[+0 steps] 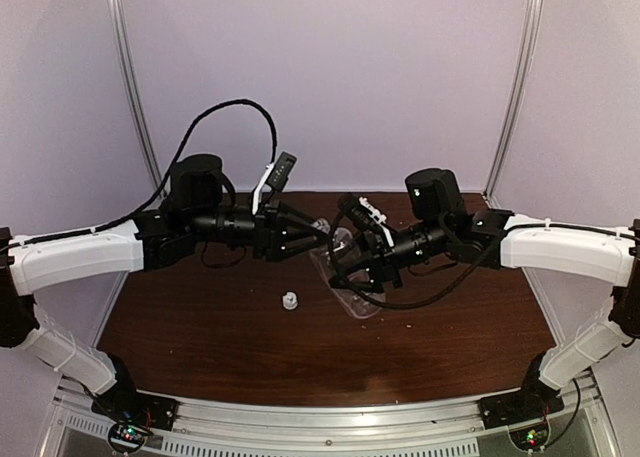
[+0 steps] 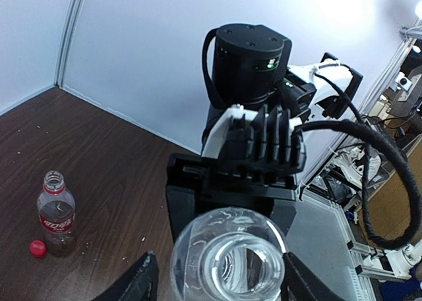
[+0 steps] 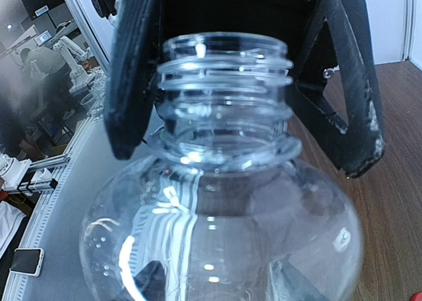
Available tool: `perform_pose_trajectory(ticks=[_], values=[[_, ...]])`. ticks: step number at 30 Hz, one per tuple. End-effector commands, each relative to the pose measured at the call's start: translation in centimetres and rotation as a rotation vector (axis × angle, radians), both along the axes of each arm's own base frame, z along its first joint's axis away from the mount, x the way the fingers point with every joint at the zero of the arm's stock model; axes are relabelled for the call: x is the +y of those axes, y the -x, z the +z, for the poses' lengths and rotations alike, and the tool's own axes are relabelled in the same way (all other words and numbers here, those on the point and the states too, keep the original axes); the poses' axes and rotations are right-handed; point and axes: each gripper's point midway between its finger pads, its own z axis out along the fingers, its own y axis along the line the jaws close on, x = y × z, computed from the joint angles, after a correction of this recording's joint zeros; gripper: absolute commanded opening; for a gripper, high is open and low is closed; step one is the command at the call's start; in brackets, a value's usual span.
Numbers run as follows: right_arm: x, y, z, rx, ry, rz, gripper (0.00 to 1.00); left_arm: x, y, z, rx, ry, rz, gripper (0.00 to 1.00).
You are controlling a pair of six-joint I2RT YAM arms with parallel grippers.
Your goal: Unscrew the bottle caps
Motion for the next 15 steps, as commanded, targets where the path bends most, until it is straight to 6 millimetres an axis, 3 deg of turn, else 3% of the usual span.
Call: perform_pose_trajectory(ticks=[1, 8, 15], values=[[0.6, 0.4, 1.1, -0.021, -0.023, 0.033, 0.40, -0.6, 0.5, 2.4, -0.039, 0.074, -0.057, 0.61], [0.9, 0.5, 0.6, -0.015, -0.013, 0.041, 0.40, -0.8, 0.5, 2.0, -0.035, 0.070, -0.068, 0.46], [1.0, -0.5, 0.1, -0.029, 0.012, -0.015, 0.47, -0.8, 0.5, 1.5, -0.026, 0.055, -0.071, 0.16]])
